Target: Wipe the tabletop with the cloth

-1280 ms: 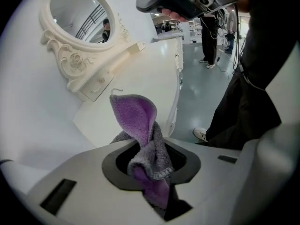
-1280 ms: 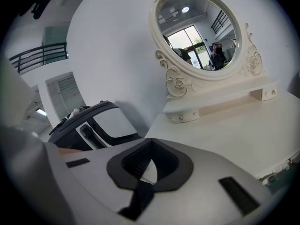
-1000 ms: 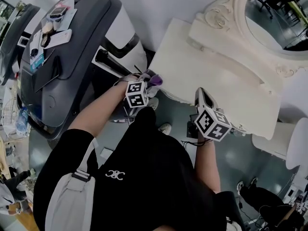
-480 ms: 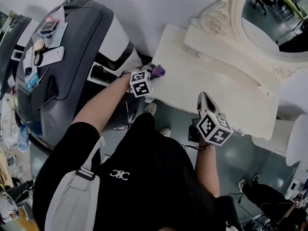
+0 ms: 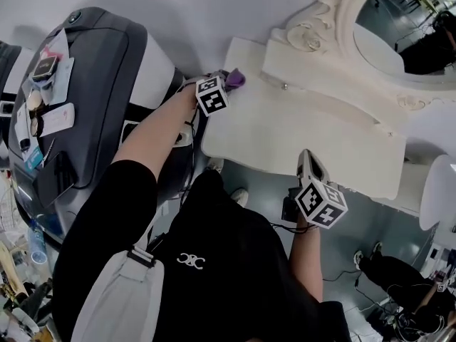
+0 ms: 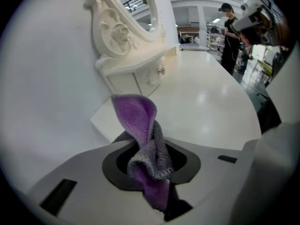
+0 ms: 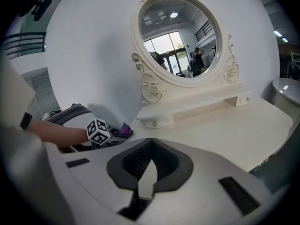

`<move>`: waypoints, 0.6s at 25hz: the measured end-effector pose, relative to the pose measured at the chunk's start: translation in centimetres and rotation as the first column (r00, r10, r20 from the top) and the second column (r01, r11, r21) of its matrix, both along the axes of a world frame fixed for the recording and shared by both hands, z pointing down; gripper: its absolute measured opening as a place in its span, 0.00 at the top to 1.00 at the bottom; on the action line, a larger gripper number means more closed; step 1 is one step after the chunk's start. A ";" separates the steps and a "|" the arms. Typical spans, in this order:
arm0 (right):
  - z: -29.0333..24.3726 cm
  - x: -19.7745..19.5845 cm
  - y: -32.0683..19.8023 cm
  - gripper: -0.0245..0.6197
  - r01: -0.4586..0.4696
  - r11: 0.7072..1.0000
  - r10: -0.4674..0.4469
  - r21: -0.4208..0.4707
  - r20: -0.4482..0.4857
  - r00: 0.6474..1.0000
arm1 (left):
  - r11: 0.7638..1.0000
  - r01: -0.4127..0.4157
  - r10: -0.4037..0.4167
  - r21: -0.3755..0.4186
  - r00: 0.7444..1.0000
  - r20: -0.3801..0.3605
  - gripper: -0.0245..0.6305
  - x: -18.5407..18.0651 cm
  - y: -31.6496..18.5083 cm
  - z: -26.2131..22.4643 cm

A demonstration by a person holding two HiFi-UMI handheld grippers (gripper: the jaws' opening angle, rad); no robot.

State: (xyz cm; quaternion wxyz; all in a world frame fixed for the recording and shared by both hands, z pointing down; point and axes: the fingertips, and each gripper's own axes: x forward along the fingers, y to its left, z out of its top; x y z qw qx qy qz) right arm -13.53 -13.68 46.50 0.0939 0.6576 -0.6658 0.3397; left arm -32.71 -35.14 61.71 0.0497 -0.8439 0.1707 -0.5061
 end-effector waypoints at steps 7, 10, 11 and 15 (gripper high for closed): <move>0.6 0.0 0.1 0.94 -0.047 0.999 0.047 -0.015 0.008 0.999 | 1.000 -0.018 0.017 0.007 0.997 0.073 0.81 1.4 -1.4 0.0; 0.5 -0.5 0.5 0.94 -0.052 0.999 0.052 -0.013 0.002 0.999 | 0.997 -0.079 0.078 0.005 0.994 0.082 0.81 3.1 -1.0 0.0; 0.5 -0.5 0.7 0.94 -0.057 0.998 0.057 -0.013 -0.001 0.998 | 0.995 -0.100 0.100 0.000 0.992 0.081 0.81 3.8 -0.8 0.0; 0.6 0.6 2.1 0.94 -0.111 0.994 0.111 -0.021 -0.004 0.994 | 0.983 -0.181 0.181 -0.011 0.980 0.077 0.81 7.1 0.6 0.0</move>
